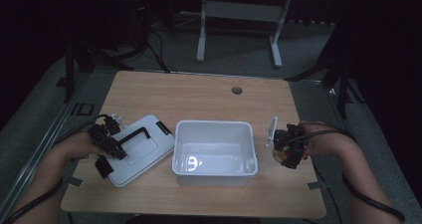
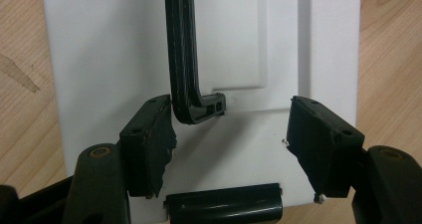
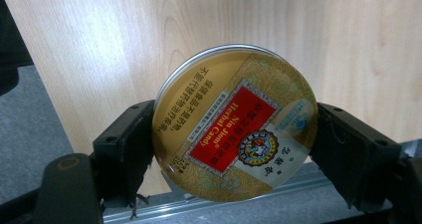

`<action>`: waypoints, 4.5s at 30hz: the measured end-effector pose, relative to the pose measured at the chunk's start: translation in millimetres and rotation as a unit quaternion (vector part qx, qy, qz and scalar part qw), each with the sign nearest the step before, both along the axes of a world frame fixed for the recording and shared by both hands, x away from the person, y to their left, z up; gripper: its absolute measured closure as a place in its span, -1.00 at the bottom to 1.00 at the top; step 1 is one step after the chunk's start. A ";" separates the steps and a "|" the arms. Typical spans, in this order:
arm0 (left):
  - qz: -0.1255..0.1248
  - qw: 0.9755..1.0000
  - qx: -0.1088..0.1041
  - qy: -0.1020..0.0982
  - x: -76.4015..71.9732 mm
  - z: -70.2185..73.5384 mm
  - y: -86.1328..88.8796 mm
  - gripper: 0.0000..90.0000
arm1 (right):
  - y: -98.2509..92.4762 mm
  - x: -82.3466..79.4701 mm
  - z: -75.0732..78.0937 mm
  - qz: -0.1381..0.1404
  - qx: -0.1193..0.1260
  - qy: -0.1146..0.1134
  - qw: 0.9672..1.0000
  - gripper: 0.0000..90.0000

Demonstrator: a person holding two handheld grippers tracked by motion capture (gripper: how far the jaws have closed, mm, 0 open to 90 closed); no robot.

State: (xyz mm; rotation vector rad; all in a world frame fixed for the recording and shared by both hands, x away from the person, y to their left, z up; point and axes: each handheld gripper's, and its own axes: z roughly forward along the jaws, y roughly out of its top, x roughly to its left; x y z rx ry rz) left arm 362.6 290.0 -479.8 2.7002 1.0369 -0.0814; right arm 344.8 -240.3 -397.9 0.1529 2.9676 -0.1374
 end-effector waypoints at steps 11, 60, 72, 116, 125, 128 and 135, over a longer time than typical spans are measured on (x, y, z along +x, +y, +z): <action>-0.003 1.000 0.002 -0.002 -0.7 1.2 -1.8 -0.23 | 34.8 -9.2 33.5 0.021 -0.002 -0.032 0.999 -0.54; -0.001 1.000 0.006 -0.003 -2.3 1.1 2.8 -0.23 | 135.1 8.0 -32.3 0.084 0.007 0.022 0.996 -0.54; -0.003 1.000 0.007 -0.003 -1.6 -0.4 0.5 -0.23 | 135.8 16.3 -65.8 0.081 -0.023 0.036 0.996 -0.54; -0.004 1.000 0.008 -0.002 -1.6 0.5 0.4 -0.23 | 140.0 20.6 -76.0 0.063 -0.027 0.058 0.996 -0.57; -0.005 1.000 0.008 -0.003 -2.3 0.5 -0.5 -0.23 | 136.8 18.8 -56.1 0.054 -0.014 0.044 0.997 -0.67; -0.006 1.000 0.009 -0.003 -2.0 0.4 -0.7 -0.23 | 134.3 17.2 -46.2 0.058 -0.003 0.038 0.998 -0.70; -0.009 1.000 0.010 -0.003 -1.2 0.2 -1.6 -0.23 | 126.1 12.8 -25.4 0.068 0.014 0.030 0.997 -0.70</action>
